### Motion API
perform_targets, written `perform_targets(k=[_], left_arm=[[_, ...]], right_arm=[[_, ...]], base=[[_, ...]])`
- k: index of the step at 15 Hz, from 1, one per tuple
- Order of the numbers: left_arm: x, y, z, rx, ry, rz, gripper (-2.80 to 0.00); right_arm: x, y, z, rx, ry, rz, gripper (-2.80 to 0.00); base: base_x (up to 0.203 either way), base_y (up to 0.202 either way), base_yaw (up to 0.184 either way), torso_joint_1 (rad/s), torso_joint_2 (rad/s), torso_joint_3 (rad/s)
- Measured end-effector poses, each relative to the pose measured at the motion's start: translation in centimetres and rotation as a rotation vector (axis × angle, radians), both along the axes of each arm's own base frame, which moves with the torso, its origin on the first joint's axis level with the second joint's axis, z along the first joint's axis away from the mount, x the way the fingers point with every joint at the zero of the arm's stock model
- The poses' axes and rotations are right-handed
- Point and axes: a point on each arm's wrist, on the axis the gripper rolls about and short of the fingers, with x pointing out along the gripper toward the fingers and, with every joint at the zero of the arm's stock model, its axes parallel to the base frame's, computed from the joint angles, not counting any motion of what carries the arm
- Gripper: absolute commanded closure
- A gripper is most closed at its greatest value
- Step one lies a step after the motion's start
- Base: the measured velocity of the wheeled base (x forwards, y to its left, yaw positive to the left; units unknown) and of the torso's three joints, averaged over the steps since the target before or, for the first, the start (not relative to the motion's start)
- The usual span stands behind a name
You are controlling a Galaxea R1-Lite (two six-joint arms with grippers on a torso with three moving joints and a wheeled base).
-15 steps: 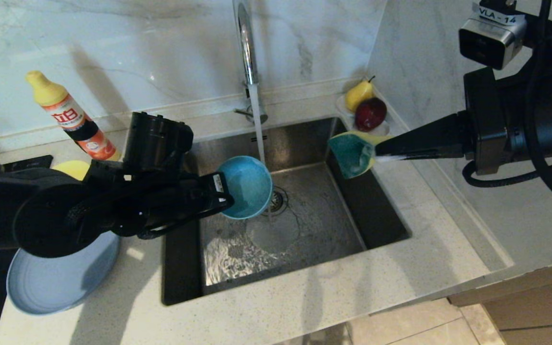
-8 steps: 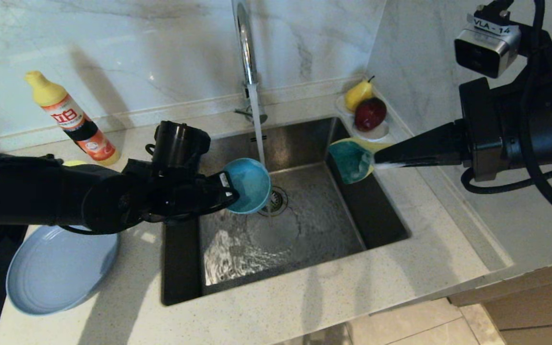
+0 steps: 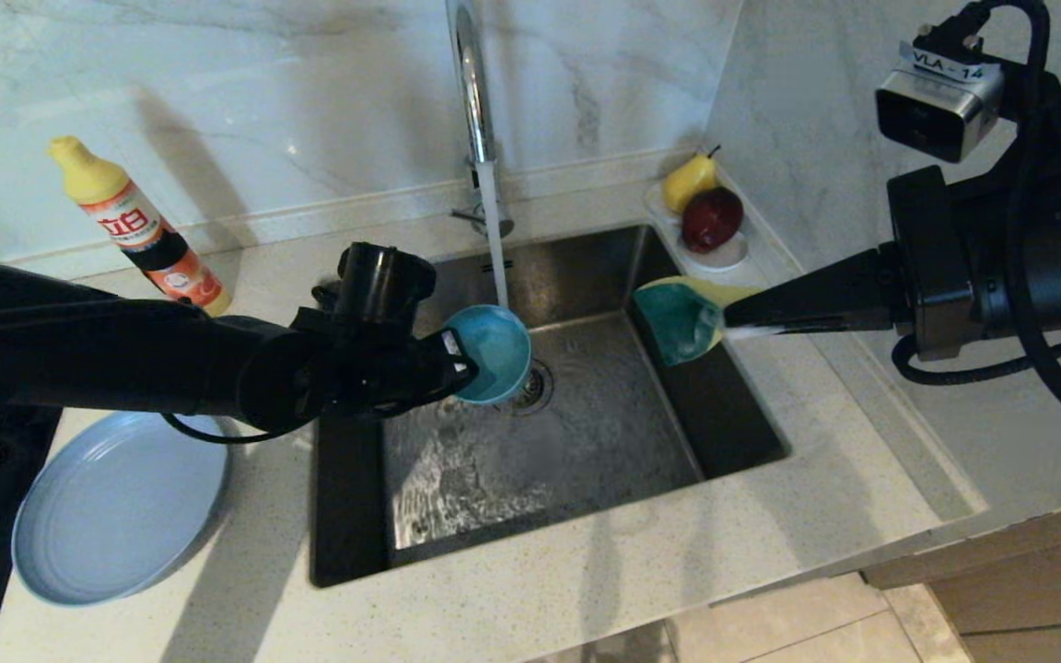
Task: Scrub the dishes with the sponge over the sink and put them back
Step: Rinse the bowl
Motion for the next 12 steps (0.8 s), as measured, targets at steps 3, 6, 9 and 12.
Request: perform_targets(k=[3,6,9,12], left_arm=[[1.0,-0.3,-0.3,-0.020,-0.002,0.021,0.00],[1.7,-0.2,-0.7,-0.014,-0.003,0.046,0.00],[2.0,0.0,-1.1,-0.008,0.003,0.060,0.00],[2.1,0.6,-1.3,0.002,0.011,0.085,0.00]], right_arm=[[-0.1,0.0,0.0,-0.001,0.001,0.000,0.00],[0.0,0.0,-0.1,-0.002,0.000,0.000,0.00],[0.0,0.0,0.0,0.004,-0.005,0.000,0.00],[0.1,0.1,0.0,0.006,-0.005,0.000,0.00]], base=[[0.000,0.000,0.000,0.000,0.00,0.000],[0.000,0.000,0.000,0.000,0.00,0.000],[0.000,0.000,0.000,0.000,0.00,0.000],[0.000,0.000,0.000,0.000,0.00,0.000]])
